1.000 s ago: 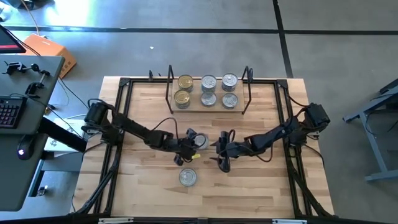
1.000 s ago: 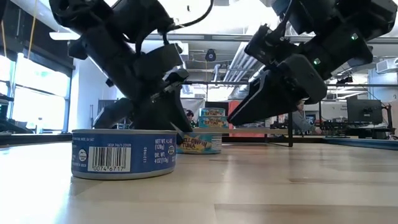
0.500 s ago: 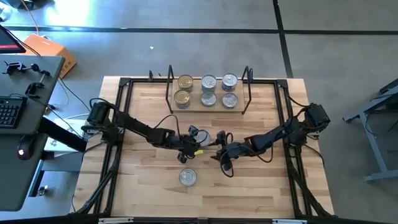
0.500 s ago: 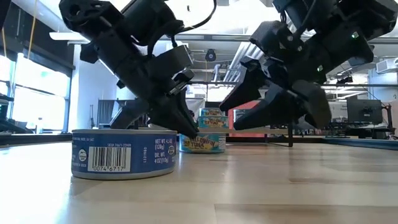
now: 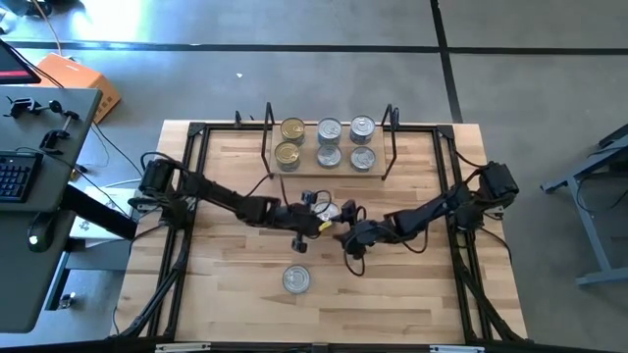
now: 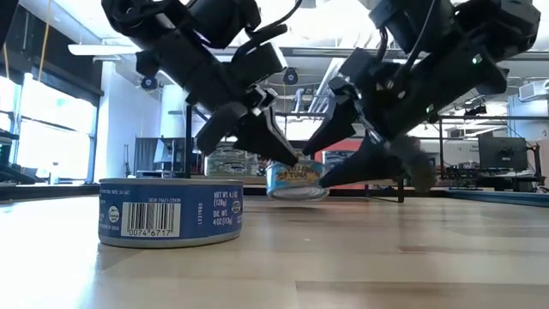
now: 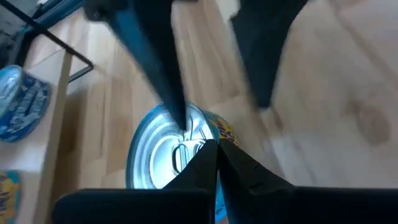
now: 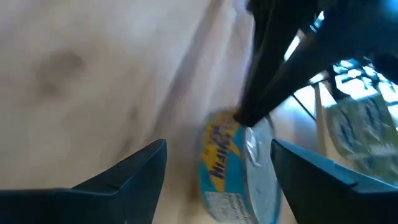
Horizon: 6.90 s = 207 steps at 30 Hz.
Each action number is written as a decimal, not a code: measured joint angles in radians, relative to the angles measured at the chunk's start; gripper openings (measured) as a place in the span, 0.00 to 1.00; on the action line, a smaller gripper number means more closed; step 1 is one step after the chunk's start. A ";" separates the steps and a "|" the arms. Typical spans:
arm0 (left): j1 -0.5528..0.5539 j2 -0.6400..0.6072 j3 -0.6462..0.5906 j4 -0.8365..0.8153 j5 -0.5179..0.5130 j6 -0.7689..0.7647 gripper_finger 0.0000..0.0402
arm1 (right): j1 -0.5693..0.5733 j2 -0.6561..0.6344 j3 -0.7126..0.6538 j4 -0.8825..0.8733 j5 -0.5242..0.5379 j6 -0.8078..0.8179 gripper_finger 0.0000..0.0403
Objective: Stack canned seafood by type on shelf
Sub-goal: Stack the light blue tuna can on top of the light blue tuna can on the shelf, then stack the dark blue tuna can on top of the dark blue tuna can on the shelf
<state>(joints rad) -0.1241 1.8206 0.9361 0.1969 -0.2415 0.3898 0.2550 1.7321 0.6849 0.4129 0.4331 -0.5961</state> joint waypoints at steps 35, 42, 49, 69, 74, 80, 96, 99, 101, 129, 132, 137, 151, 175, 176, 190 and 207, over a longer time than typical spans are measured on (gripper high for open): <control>-0.008 -0.284 -0.015 -0.484 -0.207 -0.426 0.09 | 0.000 0.009 0.025 0.079 0.222 0.112 0.29; -0.104 -0.372 -0.163 -0.401 -0.295 -0.575 0.08 | -0.121 -0.023 0.141 0.038 0.233 -0.096 0.29; -0.197 -0.379 -0.277 -0.128 -0.410 -0.535 0.08 | -0.307 -0.024 0.257 -0.162 0.228 -0.161 0.29; -0.258 -0.379 -0.302 0.001 -0.477 -0.437 0.08 | -0.478 -0.018 0.277 -0.230 0.032 -0.163 0.32; -0.258 -0.379 -0.302 0.013 -0.477 -0.428 0.08 | -0.478 -0.018 0.277 -0.236 0.031 -0.162 0.34; -0.258 -0.379 -0.302 0.012 -0.477 -0.429 0.08 | -0.483 -0.018 0.277 -0.234 0.024 -0.105 0.48; -0.258 -0.378 -0.302 0.012 -0.477 -0.430 0.08 | -0.487 -0.018 0.277 -0.236 -0.033 -0.068 0.62; -0.258 -0.378 -0.302 0.012 -0.477 -0.430 0.08 | -0.491 -0.018 0.277 -0.238 -0.084 -0.055 0.63; -0.258 -0.378 -0.302 0.012 -0.476 -0.430 0.08 | -0.493 -0.018 0.277 -0.244 -0.099 -0.055 0.63; -0.290 -0.376 -0.300 -0.030 -0.056 -0.468 0.08 | -0.160 0.028 0.258 -0.187 -0.643 0.546 0.63; -0.291 -0.352 -0.324 0.017 0.202 -0.513 0.06 | -0.104 0.075 0.229 -0.104 -0.610 0.576 0.63; -0.270 -0.260 -0.369 0.109 0.381 -0.603 0.01 | -0.053 0.089 0.215 -0.077 -0.462 0.626 0.63; -0.037 -0.131 -0.334 0.283 0.275 -0.373 0.00 | -0.054 0.039 0.215 -0.260 -0.447 0.700 0.63; -0.003 -0.016 -0.273 0.307 0.606 -0.406 0.00 | -0.051 0.145 0.215 -0.192 -0.451 0.699 0.63; 0.013 -0.016 -0.264 0.296 0.573 -0.365 0.00 | -0.051 0.145 0.215 -0.205 -0.451 0.707 0.63; 0.002 -0.239 -0.169 -0.011 0.232 -0.228 0.00 | -0.049 0.147 0.215 -0.219 -0.279 0.692 0.63; -0.042 -0.040 -0.153 0.102 -0.079 -0.067 0.39 | 0.255 -0.126 0.215 -1.113 0.362 1.205 0.63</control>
<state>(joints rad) -0.1656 1.7804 0.7827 0.2994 -0.3202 0.3228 0.5096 1.6065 0.8997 -0.6999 0.7952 0.6091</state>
